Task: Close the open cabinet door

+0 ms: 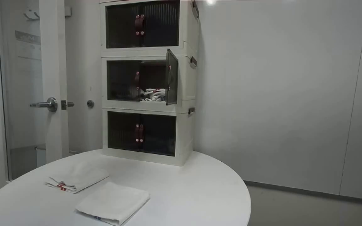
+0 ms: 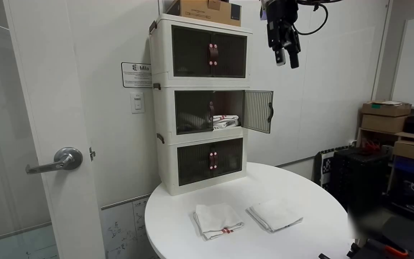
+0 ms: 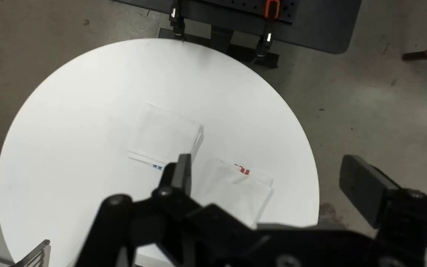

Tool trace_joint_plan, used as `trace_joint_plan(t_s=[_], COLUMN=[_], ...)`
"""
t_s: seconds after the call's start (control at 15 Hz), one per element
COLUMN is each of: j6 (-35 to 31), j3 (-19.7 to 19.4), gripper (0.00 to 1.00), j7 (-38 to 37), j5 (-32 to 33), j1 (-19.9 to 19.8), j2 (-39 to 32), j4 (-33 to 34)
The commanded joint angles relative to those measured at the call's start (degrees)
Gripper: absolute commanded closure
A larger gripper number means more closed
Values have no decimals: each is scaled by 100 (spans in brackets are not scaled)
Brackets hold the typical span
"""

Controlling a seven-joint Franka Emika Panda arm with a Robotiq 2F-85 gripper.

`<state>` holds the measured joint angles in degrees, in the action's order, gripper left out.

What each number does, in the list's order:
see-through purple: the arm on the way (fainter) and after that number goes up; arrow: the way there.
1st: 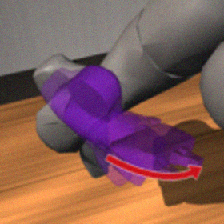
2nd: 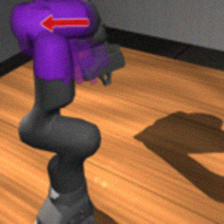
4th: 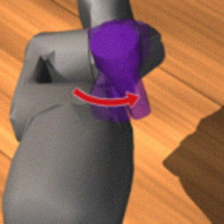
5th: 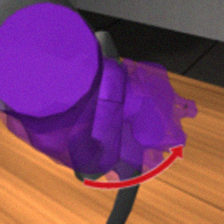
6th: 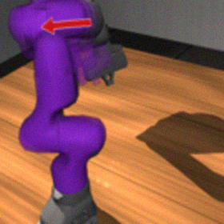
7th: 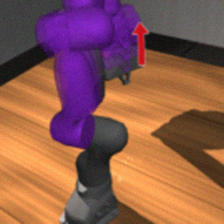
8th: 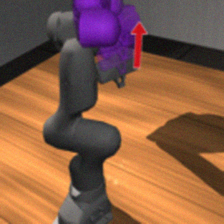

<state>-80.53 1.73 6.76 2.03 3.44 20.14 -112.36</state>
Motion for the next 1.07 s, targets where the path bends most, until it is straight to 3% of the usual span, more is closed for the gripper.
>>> trace_joint_plan(t_s=[0.0, 0.47, 1.0], j6=[168, -676, -1468], j3=[-287, -909, -1315], gripper=[0, 0, 0], j7=[435, 1105, 1859], j5=[275, 849, 613], j1=[-184, -575, -798], j2=[56, -232, -1058], j4=[140, 219, 830])
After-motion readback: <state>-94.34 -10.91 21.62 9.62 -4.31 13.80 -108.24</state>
